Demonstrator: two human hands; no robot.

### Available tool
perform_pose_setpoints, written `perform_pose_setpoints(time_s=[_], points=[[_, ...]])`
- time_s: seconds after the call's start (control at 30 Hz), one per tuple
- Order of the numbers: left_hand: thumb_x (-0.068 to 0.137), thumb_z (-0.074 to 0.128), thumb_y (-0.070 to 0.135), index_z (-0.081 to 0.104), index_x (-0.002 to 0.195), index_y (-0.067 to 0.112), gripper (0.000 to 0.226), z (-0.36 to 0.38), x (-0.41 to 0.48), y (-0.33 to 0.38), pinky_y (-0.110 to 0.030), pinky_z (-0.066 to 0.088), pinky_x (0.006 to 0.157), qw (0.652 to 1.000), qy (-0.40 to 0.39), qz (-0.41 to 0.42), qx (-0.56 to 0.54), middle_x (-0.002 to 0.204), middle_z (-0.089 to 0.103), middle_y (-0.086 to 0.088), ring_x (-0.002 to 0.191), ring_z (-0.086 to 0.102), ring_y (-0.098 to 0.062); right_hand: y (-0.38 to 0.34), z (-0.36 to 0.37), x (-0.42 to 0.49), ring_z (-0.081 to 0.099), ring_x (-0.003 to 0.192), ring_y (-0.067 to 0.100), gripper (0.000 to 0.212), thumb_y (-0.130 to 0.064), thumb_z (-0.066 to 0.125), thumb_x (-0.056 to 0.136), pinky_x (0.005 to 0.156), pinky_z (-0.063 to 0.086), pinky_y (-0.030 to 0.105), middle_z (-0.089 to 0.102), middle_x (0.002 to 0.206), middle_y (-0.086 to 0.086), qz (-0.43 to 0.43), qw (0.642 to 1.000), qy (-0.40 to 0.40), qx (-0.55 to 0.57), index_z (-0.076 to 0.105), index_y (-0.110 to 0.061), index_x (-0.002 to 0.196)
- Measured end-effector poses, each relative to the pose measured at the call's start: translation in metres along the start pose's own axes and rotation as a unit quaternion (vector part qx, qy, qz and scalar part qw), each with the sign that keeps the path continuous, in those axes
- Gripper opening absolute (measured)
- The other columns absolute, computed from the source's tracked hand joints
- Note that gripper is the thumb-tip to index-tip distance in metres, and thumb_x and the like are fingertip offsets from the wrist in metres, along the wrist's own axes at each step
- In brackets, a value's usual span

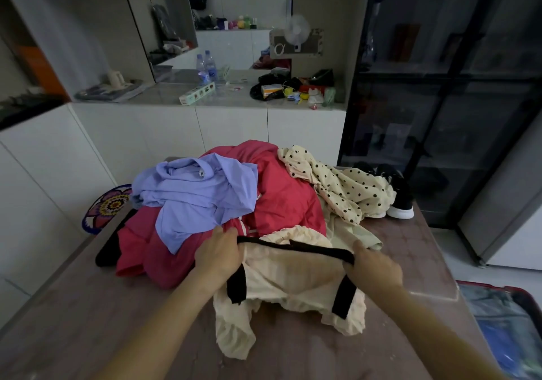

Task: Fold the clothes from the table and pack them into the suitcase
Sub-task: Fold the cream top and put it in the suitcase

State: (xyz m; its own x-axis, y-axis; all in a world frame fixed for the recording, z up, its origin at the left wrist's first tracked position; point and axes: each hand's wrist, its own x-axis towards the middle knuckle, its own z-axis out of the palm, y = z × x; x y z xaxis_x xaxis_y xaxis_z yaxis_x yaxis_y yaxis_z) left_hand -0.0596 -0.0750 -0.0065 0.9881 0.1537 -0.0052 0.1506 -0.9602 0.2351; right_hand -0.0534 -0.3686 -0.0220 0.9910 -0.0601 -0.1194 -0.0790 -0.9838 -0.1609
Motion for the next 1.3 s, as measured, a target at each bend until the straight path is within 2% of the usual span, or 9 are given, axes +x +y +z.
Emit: perform_pose_setpoints(time_s=[0.2, 0.33, 0.43, 0.57, 0.7, 0.87, 1.0, 1.17, 1.3], points=[[0.093, 0.044, 0.025, 0.058, 0.109, 0.013, 0.025, -0.052, 0.033, 0.038, -0.040, 0.052, 0.076, 0.986, 0.025, 0.007, -0.165, 0.100, 0.067, -0.008, 0.087, 0.065, -0.032, 0.008, -0.075, 0.023, 0.058, 0.038, 0.016, 0.024, -0.009, 0.037, 0.095, 0.036, 0.044, 0.025, 0.063, 0.068, 0.009, 0.068, 0.922, -0.008, 0.382, 0.057, -0.017, 0.105], [0.095, 0.042, 0.015, 0.061, 0.103, 0.006, 0.022, -0.093, 0.050, 0.069, -0.026, 0.049, 0.049, 0.888, -0.024, -0.063, -0.455, 0.090, 0.069, -0.017, 0.065, 0.068, -0.028, 0.003, -0.122, 0.021, 0.070, 0.060, 0.017, 0.014, -0.006, 0.058, 0.092, 0.056, 0.058, 0.026, 0.069, 0.083, 0.016, 0.024, 0.807, -0.029, 0.590, 0.061, -0.004, 0.106], [0.089, 0.053, 0.006, 0.063, 0.105, 0.004, 0.019, -0.115, 0.059, 0.072, -0.023, 0.047, 0.050, 0.866, -0.025, -0.008, -0.500, 0.090, 0.068, -0.014, 0.075, 0.066, -0.023, 0.011, -0.142, 0.025, 0.068, 0.085, 0.020, 0.032, -0.013, 0.077, 0.076, 0.079, 0.055, 0.032, 0.071, 0.090, 0.006, -0.065, 0.909, -0.003, 0.411, 0.062, -0.011, 0.105], [0.080, 0.067, -0.002, 0.061, 0.108, 0.008, 0.031, -0.124, 0.064, 0.066, -0.027, 0.046, 0.062, 0.936, 0.034, 0.106, -0.335, 0.085, 0.061, -0.004, 0.076, 0.059, -0.019, 0.014, -0.150, 0.029, 0.063, 0.072, 0.019, 0.027, -0.001, 0.057, 0.081, 0.058, 0.047, 0.028, 0.064, 0.071, -0.004, -0.078, 0.959, 0.137, 0.236, 0.062, -0.026, 0.091], [0.089, 0.062, 0.020, 0.064, 0.103, 0.011, 0.017, -0.122, 0.066, 0.057, -0.031, 0.036, 0.069, 0.970, 0.154, 0.122, -0.145, 0.093, 0.055, -0.008, 0.090, 0.057, -0.027, 0.021, -0.149, 0.036, 0.055, 0.060, 0.022, 0.010, -0.021, 0.059, 0.088, 0.046, 0.033, 0.026, 0.060, 0.086, 0.008, -0.061, 0.951, 0.233, 0.195, 0.056, -0.026, 0.079], [0.096, 0.051, 0.030, 0.054, 0.109, 0.007, 0.027, -0.122, 0.064, 0.070, -0.038, 0.046, 0.077, 0.969, 0.122, 0.098, -0.191, 0.098, 0.062, -0.013, 0.091, 0.061, -0.032, 0.021, -0.156, 0.030, 0.067, 0.061, 0.018, 0.013, -0.021, 0.054, 0.095, 0.061, 0.055, 0.038, 0.067, 0.073, 0.003, -0.068, 0.925, 0.179, 0.327, 0.055, -0.016, 0.083], [0.094, 0.053, 0.036, 0.055, 0.095, 0.008, 0.028, -0.139, 0.055, 0.085, -0.032, 0.032, 0.062, 0.963, 0.171, 0.137, -0.160, 0.075, 0.052, 0.000, 0.073, 0.049, -0.022, 0.030, -0.177, 0.021, 0.048, 0.058, 0.009, 0.006, -0.012, 0.055, 0.093, 0.049, 0.032, 0.021, 0.054, 0.063, -0.003, -0.100, 0.920, 0.272, 0.263, 0.059, -0.012, 0.088], [0.092, 0.058, 0.035, 0.050, 0.082, 0.022, 0.019, -0.186, 0.043, 0.126, -0.027, 0.028, 0.050, 0.927, 0.205, 0.231, -0.212, 0.063, 0.045, 0.010, 0.057, 0.044, -0.007, 0.051, -0.227, 0.015, 0.047, 0.082, 0.021, 0.017, -0.011, 0.055, 0.092, 0.069, 0.033, 0.028, 0.057, 0.096, 0.014, -0.095, 0.890, 0.371, 0.248, 0.064, -0.006, 0.105], [0.088, 0.062, 0.038, 0.052, 0.078, 0.011, 0.031, -0.215, 0.041, 0.168, -0.031, 0.027, 0.052, 0.912, 0.224, 0.269, -0.212, 0.061, 0.041, 0.006, 0.055, 0.040, -0.011, 0.072, -0.264, 0.014, 0.045, 0.087, 0.018, 0.017, -0.013, 0.056, 0.092, 0.073, 0.032, 0.024, 0.053, 0.104, 0.009, -0.081, 0.870, 0.414, 0.257, 0.066, -0.008, 0.105]])
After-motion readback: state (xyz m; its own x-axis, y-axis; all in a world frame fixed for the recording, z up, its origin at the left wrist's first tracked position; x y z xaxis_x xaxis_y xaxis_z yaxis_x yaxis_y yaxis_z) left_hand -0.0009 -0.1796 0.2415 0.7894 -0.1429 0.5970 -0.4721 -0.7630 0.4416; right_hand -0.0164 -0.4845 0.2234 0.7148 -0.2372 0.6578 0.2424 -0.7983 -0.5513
